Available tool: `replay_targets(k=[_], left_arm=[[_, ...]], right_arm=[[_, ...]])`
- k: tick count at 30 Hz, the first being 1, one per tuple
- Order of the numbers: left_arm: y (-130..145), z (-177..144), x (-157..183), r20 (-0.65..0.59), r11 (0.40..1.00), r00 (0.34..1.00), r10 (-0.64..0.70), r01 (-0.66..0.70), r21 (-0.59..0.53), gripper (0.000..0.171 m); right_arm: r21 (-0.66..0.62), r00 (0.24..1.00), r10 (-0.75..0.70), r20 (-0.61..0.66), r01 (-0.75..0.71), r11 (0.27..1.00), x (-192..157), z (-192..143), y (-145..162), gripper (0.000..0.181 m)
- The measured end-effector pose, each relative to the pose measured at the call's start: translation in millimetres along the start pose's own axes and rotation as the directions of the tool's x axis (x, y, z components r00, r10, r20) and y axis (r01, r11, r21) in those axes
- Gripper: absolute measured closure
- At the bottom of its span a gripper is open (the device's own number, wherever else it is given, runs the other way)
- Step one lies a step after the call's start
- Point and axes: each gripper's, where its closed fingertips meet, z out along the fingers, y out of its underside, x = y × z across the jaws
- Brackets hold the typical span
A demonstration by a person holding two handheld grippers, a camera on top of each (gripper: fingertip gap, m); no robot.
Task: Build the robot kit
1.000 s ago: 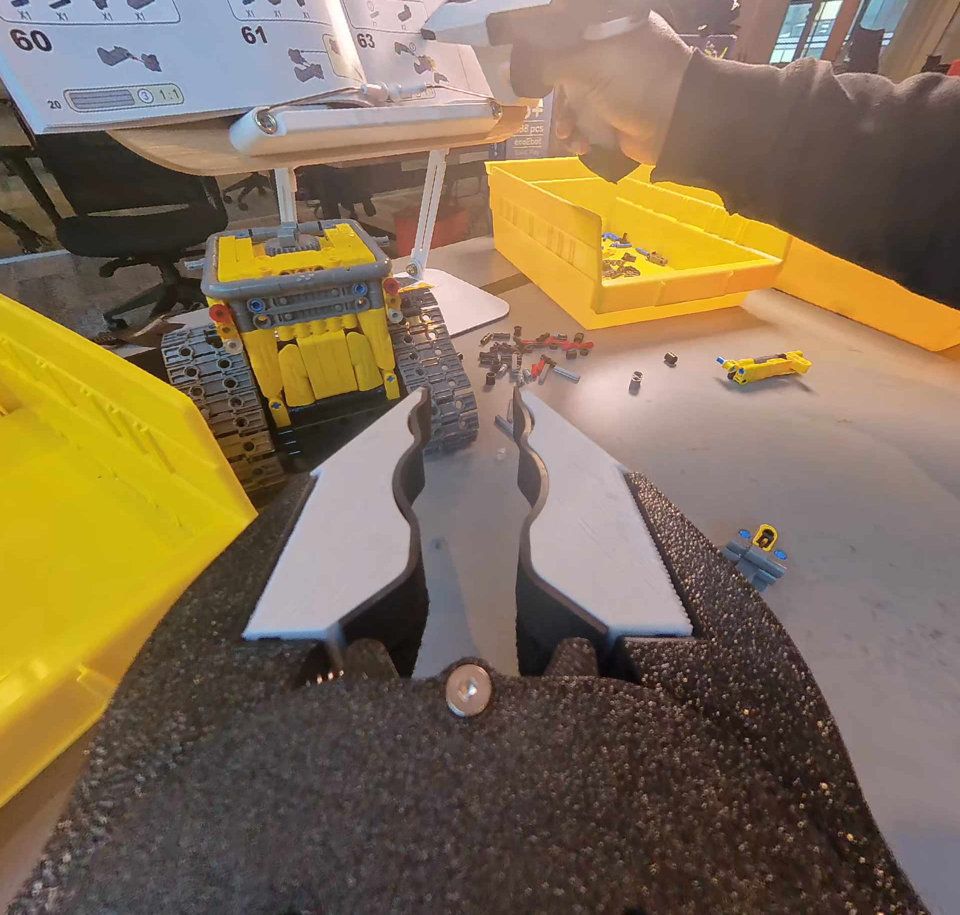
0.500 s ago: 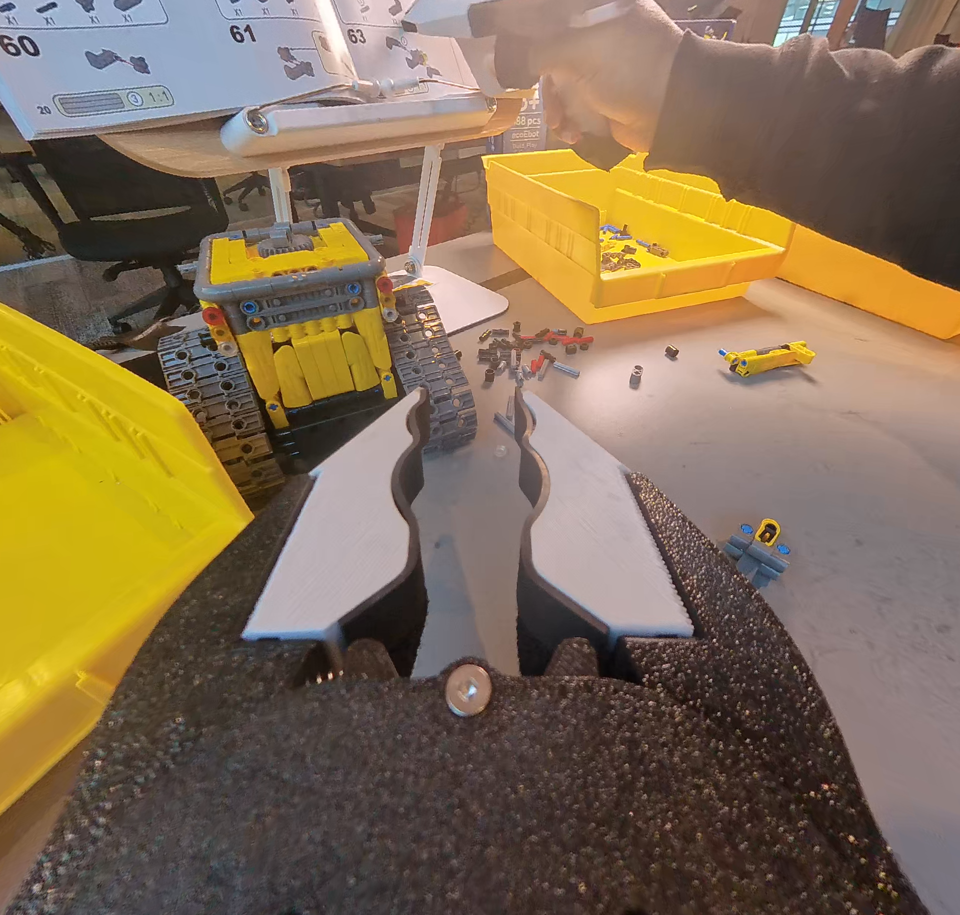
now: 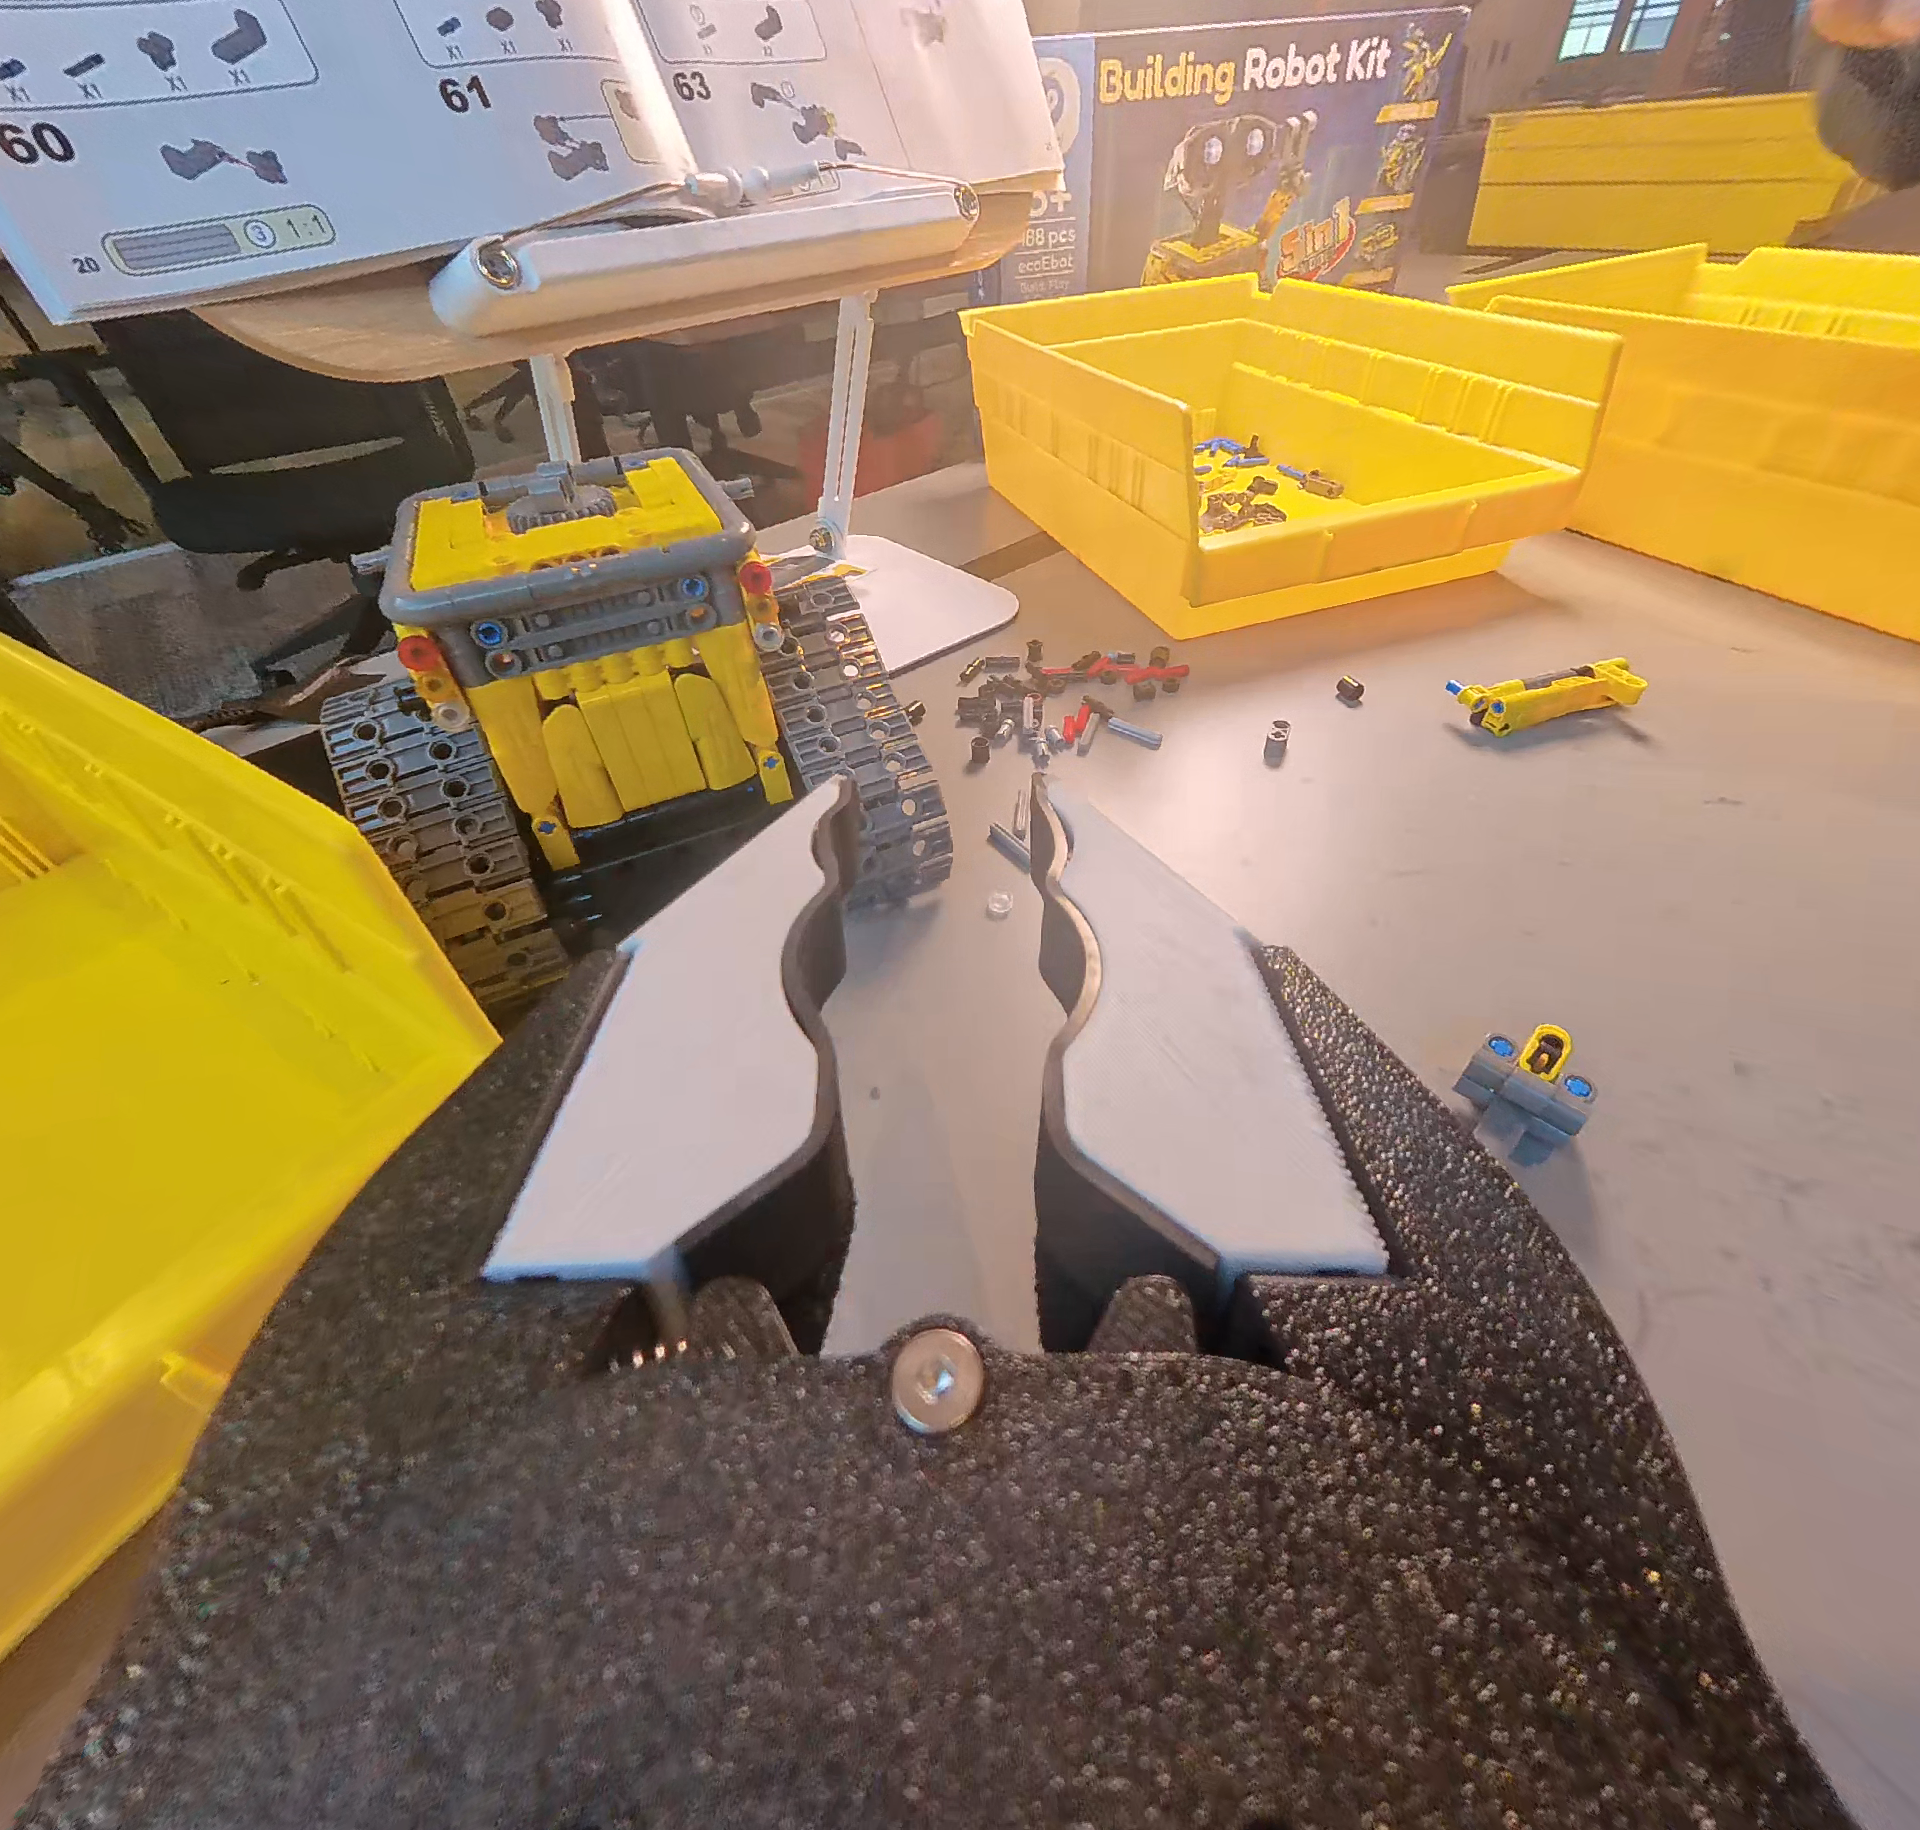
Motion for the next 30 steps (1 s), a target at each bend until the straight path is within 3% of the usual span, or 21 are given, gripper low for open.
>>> replay_targets(k=[6, 10, 12, 15, 20, 27, 30], left_arm=[[2, 1, 1, 0.028, 0.999, 0.999, 0.043, -0.043, -0.012, 0.14], [4, 3, 8, 0.041, 0.992, 0.992, 0.122, -0.121, -0.027, 0.14], [5, 4, 13, 0.041, 0.986, 0.985, 0.166, -0.164, -0.038, 0.14], [6, 5, 16, 0.043, 0.983, 0.983, 0.18, -0.179, -0.041, 0.14], [0, -3, 5, 0.064, 0.999, 0.997, 0.039, -0.038, -0.006, 0.139], [-3, -23, -8, 0.113, 1.0, 0.994, -0.002, 0.003, -0.004, 0.138], [-5, -26, -5, 0.108, 1.0, 0.994, 0.013, -0.013, -0.001, 0.139]], right_arm=[[-0.289, 0.999, 0.004, 0.04, 0.008, 0.957, 4, -54, 68, 0.162], [-0.593, 0.965, 0.052, 0.255, 0.114, 0.797, 1, -52, 131, 0.156], [-0.686, 0.927, 0.108, 0.359, 0.184, 0.704, 3, -41, 163, 0.152], [-0.749, 0.887, 0.126, 0.444, 0.29, 0.595, 20, -10, 212, 0.15], [-0.842, 0.873, 0.171, 0.457, 0.363, 0.399, 44, 37, 283, 0.15], [-0.906, 0.888, 0.236, 0.396, 0.336, 0.256, 40, 56, 338, 0.159], [-0.918, 0.896, 0.257, 0.363, 0.295, 0.265, 34, 58, 343, 0.178]])
